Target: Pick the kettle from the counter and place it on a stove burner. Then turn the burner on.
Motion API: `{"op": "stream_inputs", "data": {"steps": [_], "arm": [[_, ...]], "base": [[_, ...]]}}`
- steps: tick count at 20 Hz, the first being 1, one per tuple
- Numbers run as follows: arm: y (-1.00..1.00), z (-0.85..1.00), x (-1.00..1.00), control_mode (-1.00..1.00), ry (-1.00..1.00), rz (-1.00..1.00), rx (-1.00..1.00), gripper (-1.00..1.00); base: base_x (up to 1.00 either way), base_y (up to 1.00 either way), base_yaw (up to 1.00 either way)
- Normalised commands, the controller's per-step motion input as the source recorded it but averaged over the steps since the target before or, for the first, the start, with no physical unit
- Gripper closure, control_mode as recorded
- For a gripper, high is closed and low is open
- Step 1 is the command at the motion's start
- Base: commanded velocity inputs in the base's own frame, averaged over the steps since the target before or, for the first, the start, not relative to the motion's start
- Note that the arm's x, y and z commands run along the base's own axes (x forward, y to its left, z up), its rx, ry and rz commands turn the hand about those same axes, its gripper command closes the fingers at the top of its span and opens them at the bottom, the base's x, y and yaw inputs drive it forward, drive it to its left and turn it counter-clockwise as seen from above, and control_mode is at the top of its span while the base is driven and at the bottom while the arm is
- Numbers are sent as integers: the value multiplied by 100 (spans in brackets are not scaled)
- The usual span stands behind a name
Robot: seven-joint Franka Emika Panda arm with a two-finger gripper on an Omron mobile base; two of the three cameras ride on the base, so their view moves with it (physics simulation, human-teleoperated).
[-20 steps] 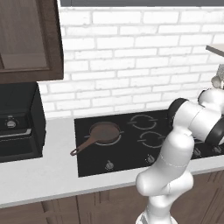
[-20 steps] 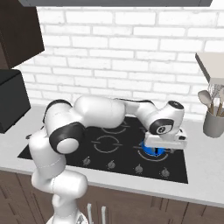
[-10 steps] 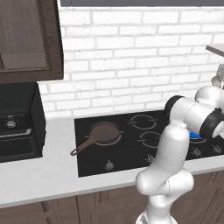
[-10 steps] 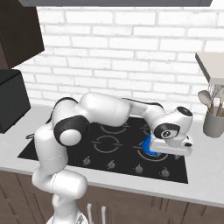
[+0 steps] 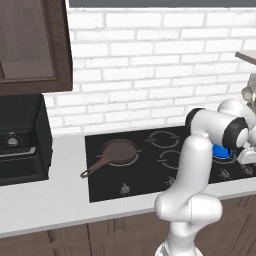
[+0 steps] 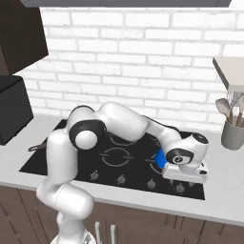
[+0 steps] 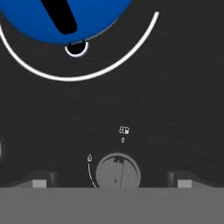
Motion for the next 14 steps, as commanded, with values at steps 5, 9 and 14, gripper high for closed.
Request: {"op": "stream_inputs", "data": {"steps": [5,9,14], "arm": [[0,-41,0,-100,0,0,0,-100],[0,-21,0,-100,0,0,0,-100],[0,-2,-10,-100,0,0,0,-100]], "base": [[0,0,0],[0,0,0],[0,0,0]]}}
